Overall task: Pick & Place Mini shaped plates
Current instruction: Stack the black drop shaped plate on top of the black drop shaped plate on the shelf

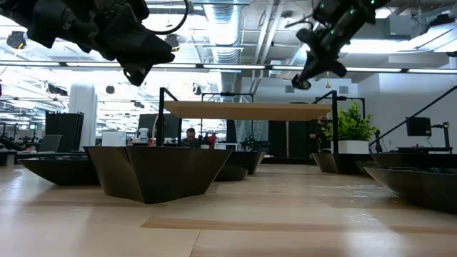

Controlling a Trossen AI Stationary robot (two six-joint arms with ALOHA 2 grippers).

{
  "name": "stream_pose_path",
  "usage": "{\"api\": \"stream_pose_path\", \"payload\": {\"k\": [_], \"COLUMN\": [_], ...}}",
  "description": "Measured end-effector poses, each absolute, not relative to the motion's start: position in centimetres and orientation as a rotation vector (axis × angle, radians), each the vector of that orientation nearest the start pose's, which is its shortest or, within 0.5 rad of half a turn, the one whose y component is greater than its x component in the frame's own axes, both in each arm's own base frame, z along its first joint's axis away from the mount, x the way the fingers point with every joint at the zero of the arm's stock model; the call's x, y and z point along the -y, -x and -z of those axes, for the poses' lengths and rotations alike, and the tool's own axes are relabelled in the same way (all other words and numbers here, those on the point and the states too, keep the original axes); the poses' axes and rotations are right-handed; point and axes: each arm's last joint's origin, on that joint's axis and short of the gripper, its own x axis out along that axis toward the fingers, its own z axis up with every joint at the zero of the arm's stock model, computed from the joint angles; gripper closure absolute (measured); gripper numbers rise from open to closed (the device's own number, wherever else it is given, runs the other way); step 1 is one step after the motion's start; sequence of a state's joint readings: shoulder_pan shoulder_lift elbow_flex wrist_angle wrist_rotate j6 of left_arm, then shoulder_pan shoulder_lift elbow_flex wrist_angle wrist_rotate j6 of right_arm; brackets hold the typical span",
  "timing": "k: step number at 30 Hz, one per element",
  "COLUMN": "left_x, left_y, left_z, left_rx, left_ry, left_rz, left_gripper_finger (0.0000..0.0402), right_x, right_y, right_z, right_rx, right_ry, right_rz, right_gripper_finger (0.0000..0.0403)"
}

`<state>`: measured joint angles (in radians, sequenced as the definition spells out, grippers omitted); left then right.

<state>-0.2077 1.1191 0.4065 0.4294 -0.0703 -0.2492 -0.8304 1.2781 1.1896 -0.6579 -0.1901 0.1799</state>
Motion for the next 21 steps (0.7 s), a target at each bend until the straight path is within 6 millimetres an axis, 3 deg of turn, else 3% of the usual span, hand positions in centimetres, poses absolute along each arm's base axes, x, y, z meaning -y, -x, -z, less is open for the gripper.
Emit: {"api": "stream_pose_path", "payload": {"k": [8, 21], "left_x": [4.3, 4.2], "left_y": [-21.8, -21.8], "left_z": [-20.0, -20.0], "left_rx": [-0.286, -0.281], "left_ry": [0.206, 0.204], "left_rz": [0.059, 0.042], "left_gripper_finger": [0.0325, 0.0325], "right_x": [21.1, 21.5], "right_y": [-18.6, -19.1], "right_z": [-30.8, -29.9], "right_rx": [-0.695, -0.741], "right_ry": [-0.513, -0.49], "right_rz": [0.602, 0.575], "right_gripper_finger": [0.0403, 0.0403]}}
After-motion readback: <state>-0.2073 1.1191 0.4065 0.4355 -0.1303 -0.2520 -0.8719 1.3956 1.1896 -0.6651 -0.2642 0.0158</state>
